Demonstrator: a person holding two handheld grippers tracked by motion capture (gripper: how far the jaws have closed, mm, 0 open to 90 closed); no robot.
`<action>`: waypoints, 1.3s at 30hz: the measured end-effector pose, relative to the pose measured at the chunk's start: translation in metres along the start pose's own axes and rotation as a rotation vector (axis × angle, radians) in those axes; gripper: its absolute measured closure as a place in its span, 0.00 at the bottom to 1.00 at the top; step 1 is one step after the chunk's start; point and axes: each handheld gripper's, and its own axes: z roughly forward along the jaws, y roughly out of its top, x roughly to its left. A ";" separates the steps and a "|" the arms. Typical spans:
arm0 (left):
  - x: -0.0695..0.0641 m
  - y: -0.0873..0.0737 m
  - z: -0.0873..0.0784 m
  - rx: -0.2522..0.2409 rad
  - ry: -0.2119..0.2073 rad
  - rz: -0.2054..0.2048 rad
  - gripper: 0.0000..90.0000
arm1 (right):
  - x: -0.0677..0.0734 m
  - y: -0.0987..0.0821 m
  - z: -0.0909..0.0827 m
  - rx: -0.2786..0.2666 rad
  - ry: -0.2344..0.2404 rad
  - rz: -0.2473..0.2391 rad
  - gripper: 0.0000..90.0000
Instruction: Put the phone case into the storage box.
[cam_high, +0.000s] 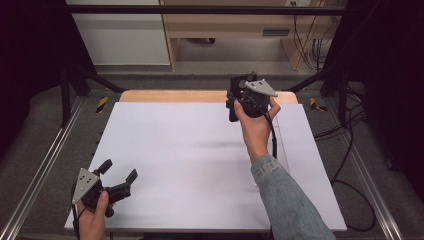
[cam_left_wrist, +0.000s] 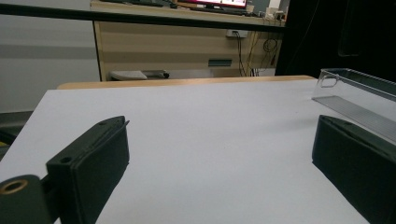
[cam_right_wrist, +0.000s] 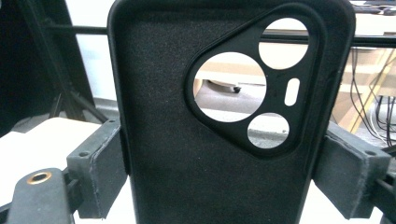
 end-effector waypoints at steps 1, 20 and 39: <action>0.000 0.000 0.000 0.001 0.000 0.002 0.05 | -0.002 0.001 -0.001 -0.002 -0.001 0.001 0.16; 0.000 0.000 0.001 -0.004 -0.004 0.009 0.05 | -0.037 0.011 0.003 -0.009 -0.074 0.041 0.16; 0.005 -0.001 0.003 -0.009 -0.006 -0.005 0.05 | -0.060 -0.005 0.015 0.003 -0.131 0.045 0.16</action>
